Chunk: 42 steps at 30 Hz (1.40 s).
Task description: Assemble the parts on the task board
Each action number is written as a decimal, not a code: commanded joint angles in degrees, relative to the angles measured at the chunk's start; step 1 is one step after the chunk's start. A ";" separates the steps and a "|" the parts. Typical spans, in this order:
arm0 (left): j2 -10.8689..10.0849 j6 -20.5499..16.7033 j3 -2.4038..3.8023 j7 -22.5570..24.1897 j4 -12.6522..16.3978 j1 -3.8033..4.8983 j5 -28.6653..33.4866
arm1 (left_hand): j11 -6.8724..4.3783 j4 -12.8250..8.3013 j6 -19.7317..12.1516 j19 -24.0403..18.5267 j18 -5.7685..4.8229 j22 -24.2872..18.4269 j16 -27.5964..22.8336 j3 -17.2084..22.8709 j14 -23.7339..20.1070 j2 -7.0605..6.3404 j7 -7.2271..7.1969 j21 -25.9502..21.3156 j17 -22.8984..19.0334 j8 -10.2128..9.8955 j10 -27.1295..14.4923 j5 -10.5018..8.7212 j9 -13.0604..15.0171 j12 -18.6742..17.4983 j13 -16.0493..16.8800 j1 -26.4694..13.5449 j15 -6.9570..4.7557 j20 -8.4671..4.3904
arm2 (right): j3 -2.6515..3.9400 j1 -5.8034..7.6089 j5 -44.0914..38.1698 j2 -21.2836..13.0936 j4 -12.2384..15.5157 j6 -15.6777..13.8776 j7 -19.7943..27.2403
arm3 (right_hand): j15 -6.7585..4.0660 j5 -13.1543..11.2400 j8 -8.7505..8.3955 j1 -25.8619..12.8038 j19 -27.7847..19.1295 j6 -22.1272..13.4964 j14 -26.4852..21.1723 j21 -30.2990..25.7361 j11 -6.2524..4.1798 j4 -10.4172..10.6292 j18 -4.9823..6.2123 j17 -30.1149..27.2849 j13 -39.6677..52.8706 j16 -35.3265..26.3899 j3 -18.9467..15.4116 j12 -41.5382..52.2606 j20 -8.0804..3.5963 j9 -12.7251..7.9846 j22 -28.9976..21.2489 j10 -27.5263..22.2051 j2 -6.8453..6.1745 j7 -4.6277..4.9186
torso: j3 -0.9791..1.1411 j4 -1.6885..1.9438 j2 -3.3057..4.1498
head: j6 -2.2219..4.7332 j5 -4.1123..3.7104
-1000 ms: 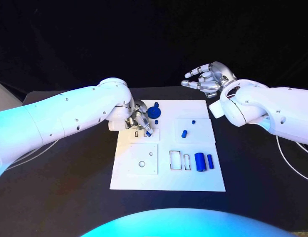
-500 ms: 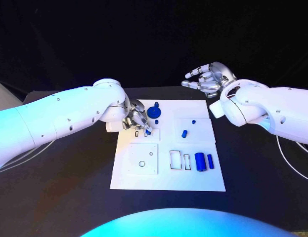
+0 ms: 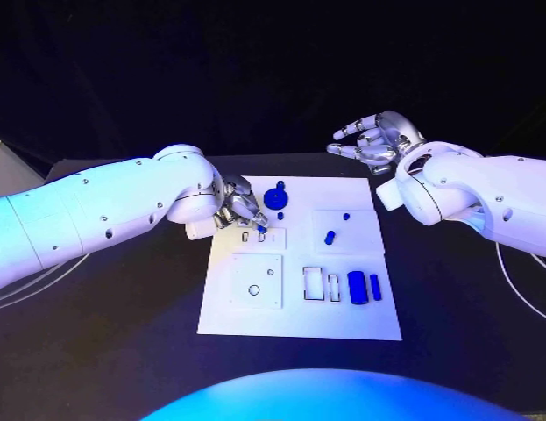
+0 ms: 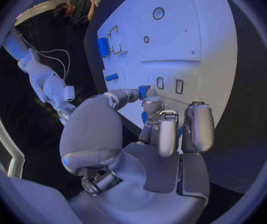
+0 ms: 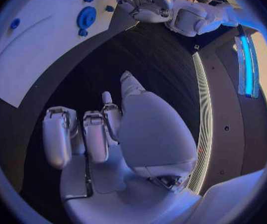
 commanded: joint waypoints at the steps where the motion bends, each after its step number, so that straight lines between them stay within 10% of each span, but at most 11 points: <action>1: -0.41 -4.71 -0.01 0.52 0.92 -0.37 -2.01 | 0.13 -11.39 1.71 0.41 -0.31 0.07 0.24 11.19 6.06 0.18 -1.29 0.36 15.09 -0.10 0.37 0.21 0.06 0.12 0.05 -0.59 -0.30 0.04 | -0.02 -0.09 -0.58 -0.03 -0.03 0.99 0.17 | 0.05 0.32 0.20 -0.36 2.63 -0.33 4.98 -0.39 0.05 0.01 1.16 11.52 3.69 -0.39 0.20 -0.30 0.04 -0.02 9.56 -0.37 -0.01 -0.02 | -0.02 0.16 -0.05 | -0.09 0.04; 42: 0.03 -1.28 -0.09 -0.51 0.61 -2.27 -5.69 | 0.04 -11.58 1.90 0.65 -0.38 0.37 0.24 11.18 6.06 0.14 -1.38 0.50 15.09 -0.23 0.40 0.58 0.13 -0.06 -0.19 -0.58 -0.41 -0.06 | -0.08 -0.31 -0.58 0.04 -0.21 1.25 0.11 | 0.06 0.33 0.24 -0.51 2.65 -0.39 4.97 -0.36 0.05 0.03 1.15 11.50 3.73 -0.40 0.18 -0.23 0.04 -0.01 9.59 -0.31 -0.02 -0.01 | 0.00 0.21 0.09 | -0.98 -0.07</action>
